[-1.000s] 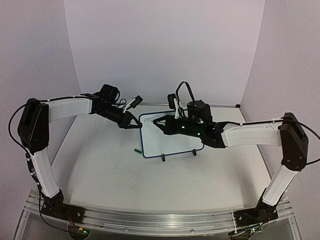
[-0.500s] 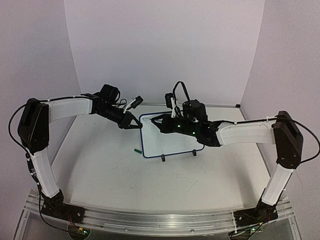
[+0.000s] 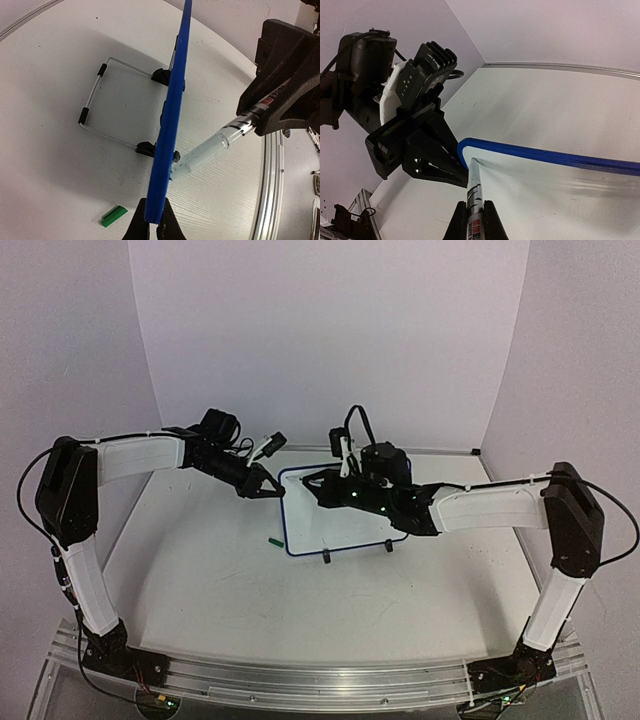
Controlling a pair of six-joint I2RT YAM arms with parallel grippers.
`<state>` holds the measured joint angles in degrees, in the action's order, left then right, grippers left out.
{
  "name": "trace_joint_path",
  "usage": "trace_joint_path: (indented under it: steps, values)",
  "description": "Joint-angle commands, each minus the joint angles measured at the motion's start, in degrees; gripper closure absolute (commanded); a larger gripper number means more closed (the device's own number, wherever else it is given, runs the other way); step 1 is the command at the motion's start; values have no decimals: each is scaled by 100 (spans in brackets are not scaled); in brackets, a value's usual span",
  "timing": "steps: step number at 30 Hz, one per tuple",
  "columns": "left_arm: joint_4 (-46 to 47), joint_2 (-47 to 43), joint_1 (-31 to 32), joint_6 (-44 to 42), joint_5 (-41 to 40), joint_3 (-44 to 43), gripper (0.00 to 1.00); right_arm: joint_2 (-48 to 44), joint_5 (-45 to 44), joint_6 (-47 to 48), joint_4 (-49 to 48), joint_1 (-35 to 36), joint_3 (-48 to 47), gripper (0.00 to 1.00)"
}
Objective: Write a sentence on the whiteboard
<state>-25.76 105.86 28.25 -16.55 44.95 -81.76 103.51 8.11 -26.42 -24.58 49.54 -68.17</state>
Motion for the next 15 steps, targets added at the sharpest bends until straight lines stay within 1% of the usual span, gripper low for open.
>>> trace_joint_path:
  steps: [1,9,11,15]
  values:
    - [-96,-84,68,-180,-206,-69,100,-315,-608,25,-192,-21,200,100]
    - [-105,-101,69,-182,-206,-77,100,-589,-715,123,-178,-22,408,100]
    - [-110,-106,75,-186,-218,-77,100,-622,-480,217,-186,-20,400,100]
    - [-120,-118,75,-182,-232,-77,100,-624,288,395,-187,-18,297,100]
